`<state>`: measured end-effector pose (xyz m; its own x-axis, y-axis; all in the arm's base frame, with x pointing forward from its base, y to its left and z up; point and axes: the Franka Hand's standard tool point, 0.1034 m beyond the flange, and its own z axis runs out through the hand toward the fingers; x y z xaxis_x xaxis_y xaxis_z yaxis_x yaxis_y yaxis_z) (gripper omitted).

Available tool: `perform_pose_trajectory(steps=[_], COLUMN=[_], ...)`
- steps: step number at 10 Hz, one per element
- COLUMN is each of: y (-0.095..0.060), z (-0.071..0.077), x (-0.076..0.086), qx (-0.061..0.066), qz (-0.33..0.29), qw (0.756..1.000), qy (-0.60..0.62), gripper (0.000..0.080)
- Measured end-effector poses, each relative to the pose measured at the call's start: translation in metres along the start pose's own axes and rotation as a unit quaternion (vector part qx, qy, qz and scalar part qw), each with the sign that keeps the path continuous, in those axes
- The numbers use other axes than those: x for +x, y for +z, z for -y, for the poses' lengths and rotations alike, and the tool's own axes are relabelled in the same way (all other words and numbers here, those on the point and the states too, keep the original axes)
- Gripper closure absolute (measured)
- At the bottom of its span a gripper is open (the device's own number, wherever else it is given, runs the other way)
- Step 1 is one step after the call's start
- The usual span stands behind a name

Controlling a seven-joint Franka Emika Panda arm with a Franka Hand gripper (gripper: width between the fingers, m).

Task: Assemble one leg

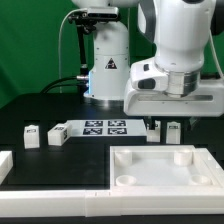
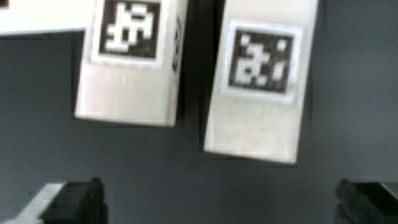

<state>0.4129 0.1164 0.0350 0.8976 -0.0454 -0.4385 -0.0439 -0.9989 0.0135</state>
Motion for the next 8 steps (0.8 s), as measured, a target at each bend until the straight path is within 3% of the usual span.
perform_pose_trajectory(steps=[3,8], y=[0.0,0.012], z=[0.005,0.016], x=[-0.004,-0.021], qx=[-0.017,-0.021], qz=[0.119,0.12], qw=[0.993,0.993], qy=[0.001,-0.011], gripper=[0.015,0.015])
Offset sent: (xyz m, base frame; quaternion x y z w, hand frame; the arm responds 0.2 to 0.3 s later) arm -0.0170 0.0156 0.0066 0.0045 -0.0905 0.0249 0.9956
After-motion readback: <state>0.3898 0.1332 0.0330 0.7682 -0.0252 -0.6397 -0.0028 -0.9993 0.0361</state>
